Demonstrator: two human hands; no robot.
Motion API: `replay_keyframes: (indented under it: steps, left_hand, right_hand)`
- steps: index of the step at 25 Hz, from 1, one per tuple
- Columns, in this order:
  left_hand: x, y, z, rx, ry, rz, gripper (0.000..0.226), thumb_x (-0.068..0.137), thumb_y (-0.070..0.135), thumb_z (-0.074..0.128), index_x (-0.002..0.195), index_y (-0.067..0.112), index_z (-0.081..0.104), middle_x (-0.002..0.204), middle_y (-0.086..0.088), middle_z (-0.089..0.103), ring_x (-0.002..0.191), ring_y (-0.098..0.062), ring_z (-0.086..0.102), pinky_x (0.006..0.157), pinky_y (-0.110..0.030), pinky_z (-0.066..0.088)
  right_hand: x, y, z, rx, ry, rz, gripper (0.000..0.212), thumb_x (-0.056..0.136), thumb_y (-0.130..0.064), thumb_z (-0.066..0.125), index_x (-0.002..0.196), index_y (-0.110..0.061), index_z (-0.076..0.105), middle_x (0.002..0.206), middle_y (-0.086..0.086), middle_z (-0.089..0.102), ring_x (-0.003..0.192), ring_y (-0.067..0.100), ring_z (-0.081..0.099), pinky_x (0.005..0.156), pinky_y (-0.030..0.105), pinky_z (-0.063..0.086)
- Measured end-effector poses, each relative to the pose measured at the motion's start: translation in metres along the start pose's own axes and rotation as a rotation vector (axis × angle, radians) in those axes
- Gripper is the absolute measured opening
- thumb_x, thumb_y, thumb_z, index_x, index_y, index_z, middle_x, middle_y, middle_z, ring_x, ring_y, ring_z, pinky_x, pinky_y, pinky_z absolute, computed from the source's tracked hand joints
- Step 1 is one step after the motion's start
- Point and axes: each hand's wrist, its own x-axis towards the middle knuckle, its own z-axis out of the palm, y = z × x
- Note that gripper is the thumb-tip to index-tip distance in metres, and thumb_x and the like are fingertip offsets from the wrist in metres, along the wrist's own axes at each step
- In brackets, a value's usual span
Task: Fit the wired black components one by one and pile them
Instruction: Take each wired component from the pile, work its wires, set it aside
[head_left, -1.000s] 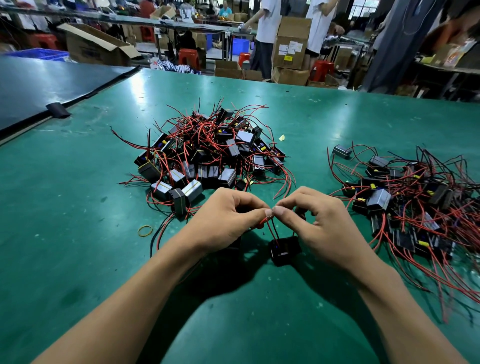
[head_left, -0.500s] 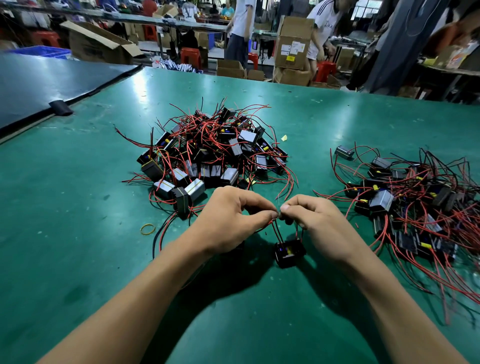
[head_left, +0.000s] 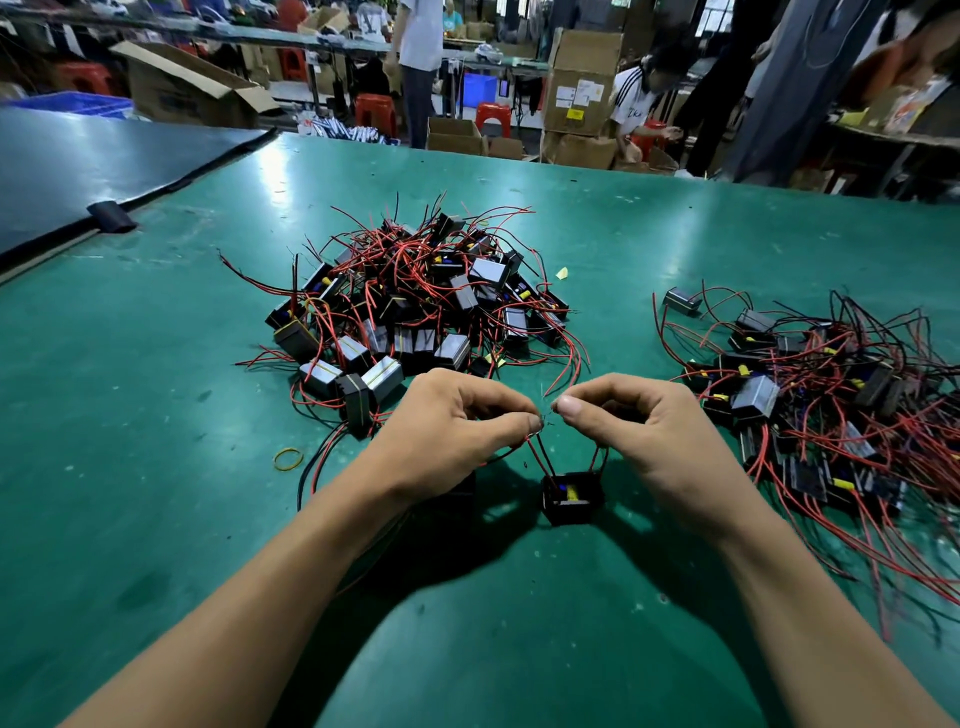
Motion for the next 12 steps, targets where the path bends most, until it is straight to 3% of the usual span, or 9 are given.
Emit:
replay_keyframes:
  steps: [4,8,12]
  left_hand:
    - [0.0017,-0.0005,-0.0003,-0.016,-0.005,-0.005,0.007,0.086,0.015,0.073,0.085,0.011,0.079,0.079,-0.023,0.07,0.066,-0.015,0.053,0.064,-0.027,0.041]
    - [0.0021,-0.0014,0.001,-0.042,-0.01,0.001,0.007,0.086,0.013,0.072,0.085,0.01,0.078,0.073,-0.02,0.069,0.062,-0.012,0.049,0.059,-0.023,0.037]
    - [0.0026,-0.0042,0.0013,-0.069,0.005,-0.012,0.007,0.087,0.014,0.072,0.084,0.012,0.078,0.075,-0.017,0.071,0.066,-0.016,0.052,0.063,-0.028,0.039]
  right_hand:
    - [0.0006,-0.0033,0.0011,0.155,-0.071,0.046,0.021,0.079,-0.033,0.068,0.081,-0.014,0.074,0.068,-0.006,0.066,0.061,0.004,0.052,0.062,0.012,0.043]
    - [0.0027,-0.0039,0.0062,0.276,-0.082,0.134,0.017,0.09,-0.021,0.063,0.077,-0.012,0.069,0.065,-0.006,0.058,0.056,0.005,0.046,0.055,0.011,0.039]
    - [0.0019,-0.0001,0.0095,0.048,0.057,0.07,0.017,0.096,-0.019,0.064,0.083,-0.015,0.074,0.066,-0.014,0.067,0.058,-0.005,0.052,0.06,0.006,0.04]
